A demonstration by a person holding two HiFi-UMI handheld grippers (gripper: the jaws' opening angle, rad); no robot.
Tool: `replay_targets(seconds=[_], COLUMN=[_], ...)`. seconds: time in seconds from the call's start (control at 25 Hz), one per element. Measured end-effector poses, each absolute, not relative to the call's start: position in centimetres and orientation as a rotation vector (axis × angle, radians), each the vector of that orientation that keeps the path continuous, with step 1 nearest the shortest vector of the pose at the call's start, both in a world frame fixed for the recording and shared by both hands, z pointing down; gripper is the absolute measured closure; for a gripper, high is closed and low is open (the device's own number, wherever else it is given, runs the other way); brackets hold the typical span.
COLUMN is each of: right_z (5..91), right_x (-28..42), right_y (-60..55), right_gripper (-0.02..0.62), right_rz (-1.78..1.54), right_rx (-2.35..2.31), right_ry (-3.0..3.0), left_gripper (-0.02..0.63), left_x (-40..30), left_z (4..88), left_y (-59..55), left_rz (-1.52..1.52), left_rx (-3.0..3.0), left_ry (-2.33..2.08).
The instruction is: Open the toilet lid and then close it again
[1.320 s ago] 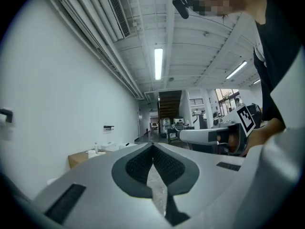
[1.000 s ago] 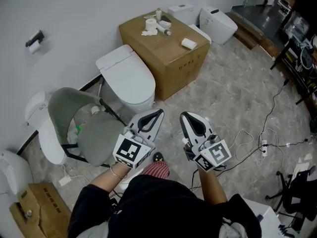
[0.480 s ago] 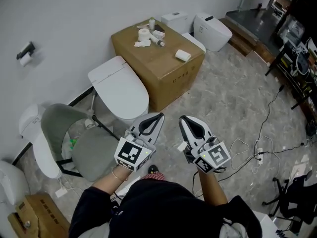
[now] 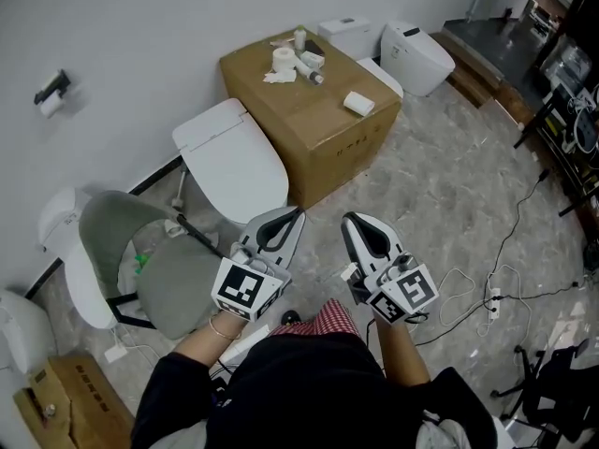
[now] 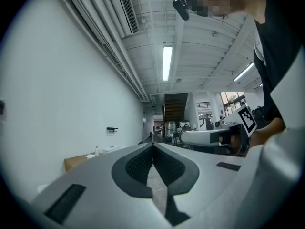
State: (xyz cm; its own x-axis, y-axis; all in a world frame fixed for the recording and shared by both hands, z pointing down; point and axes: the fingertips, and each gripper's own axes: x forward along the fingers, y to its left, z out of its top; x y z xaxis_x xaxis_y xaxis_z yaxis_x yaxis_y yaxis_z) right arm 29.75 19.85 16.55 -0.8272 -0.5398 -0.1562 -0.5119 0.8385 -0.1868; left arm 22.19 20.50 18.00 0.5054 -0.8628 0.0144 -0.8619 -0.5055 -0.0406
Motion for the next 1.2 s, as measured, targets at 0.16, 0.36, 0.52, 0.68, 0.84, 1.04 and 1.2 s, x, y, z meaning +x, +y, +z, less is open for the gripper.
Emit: replay_targets(seconds=[0.16, 0.36, 0.52, 0.68, 0.84, 1.04, 1.2], right_z=[16.7, 16.5, 16.6, 16.9, 17.1, 17.6, 17.9], right_x=[28.9, 27.1, 25.8, 24.5, 23.5, 22.9, 22.5], right_y=[17.8, 14.4, 11.4, 9.2, 7.0, 4.6, 2.6], right_gripper=[0.572, 0.572, 0.572, 0.572, 0.572, 0.572, 0.572], right_rz=[-0.196, -0.198, -0.204, -0.208, -0.222, -0.232, -0.240], right_rx=[-0.740, -0.595, -0.481, -0.366, -0.283, -0.208, -0.154], right_ry=[2.865, 2.911, 2.944, 2.958, 2.960, 2.960, 2.962], left_gripper=[0.603, 0.603, 0.603, 0.603, 0.603, 0.603, 0.603], left_x=[21.5, 19.5, 18.5, 17.5, 16.9, 16.8, 16.9], left_z=[18.6, 18.4, 18.1, 18.7, 18.5, 18.5, 18.2], left_y=[19.0, 16.0, 13.8, 12.1, 10.3, 8.0, 6.1], left_rz=[-0.096, -0.073, -0.080, -0.089, -0.101, -0.096, -0.108], left_rx=[-2.655, -2.586, -2.511, -2.450, -2.392, -2.342, -2.299], left_ry=[1.620, 1.769, 1.864, 1.962, 2.021, 2.043, 2.079])
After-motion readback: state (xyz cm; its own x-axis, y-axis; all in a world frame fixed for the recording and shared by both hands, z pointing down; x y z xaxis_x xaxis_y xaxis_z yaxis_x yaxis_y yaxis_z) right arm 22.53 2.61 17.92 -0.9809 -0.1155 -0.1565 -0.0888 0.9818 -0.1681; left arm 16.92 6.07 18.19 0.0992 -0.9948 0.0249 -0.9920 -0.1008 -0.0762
